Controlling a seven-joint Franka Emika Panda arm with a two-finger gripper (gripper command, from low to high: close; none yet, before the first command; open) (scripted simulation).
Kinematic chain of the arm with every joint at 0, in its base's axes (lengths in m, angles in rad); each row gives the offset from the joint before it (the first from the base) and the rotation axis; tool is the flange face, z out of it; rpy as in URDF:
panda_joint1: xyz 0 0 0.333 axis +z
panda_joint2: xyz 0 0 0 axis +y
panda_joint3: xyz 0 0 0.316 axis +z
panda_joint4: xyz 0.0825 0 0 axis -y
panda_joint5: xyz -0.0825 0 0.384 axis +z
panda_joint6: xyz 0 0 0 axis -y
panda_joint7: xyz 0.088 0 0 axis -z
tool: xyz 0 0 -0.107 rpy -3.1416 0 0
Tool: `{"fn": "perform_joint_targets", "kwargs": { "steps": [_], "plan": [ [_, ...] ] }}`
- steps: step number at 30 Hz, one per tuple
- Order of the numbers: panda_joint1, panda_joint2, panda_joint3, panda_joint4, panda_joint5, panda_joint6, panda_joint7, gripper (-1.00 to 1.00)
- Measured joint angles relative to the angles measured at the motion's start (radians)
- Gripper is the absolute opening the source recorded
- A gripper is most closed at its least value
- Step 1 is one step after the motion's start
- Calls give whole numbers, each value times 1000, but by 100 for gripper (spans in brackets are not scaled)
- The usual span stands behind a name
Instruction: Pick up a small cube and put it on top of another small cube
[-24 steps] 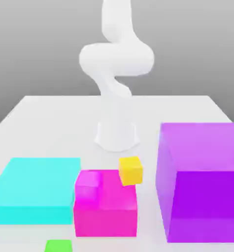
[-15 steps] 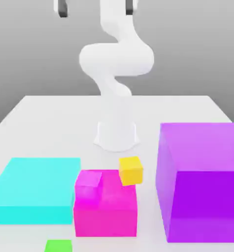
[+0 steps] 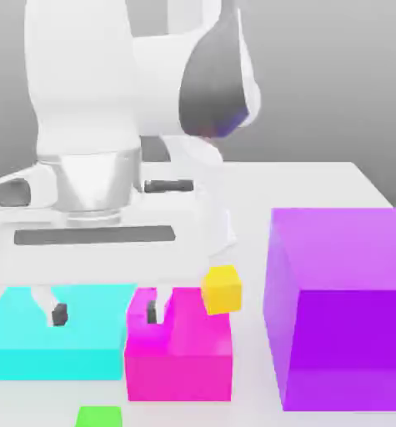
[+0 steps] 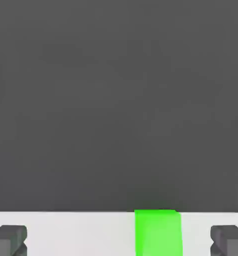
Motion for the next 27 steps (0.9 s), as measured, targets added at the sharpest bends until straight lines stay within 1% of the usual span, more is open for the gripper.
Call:
{"fn": "perform_joint_targets", "kwargs": {
  "steps": [5,9,10,17,21,27],
  "plan": [
    [-27,177,-9,7,-7,51,-34,0],
    [-58,321,22,32,20,148,-61,0],
    [-66,352,31,38,29,172,-68,-100],
    [-69,357,34,39,28,175,-67,-100],
    [-48,236,6,13,-8,80,-40,-100],
    [-14,28,-7,-92,15,-28,135,-100]
  ]
}}
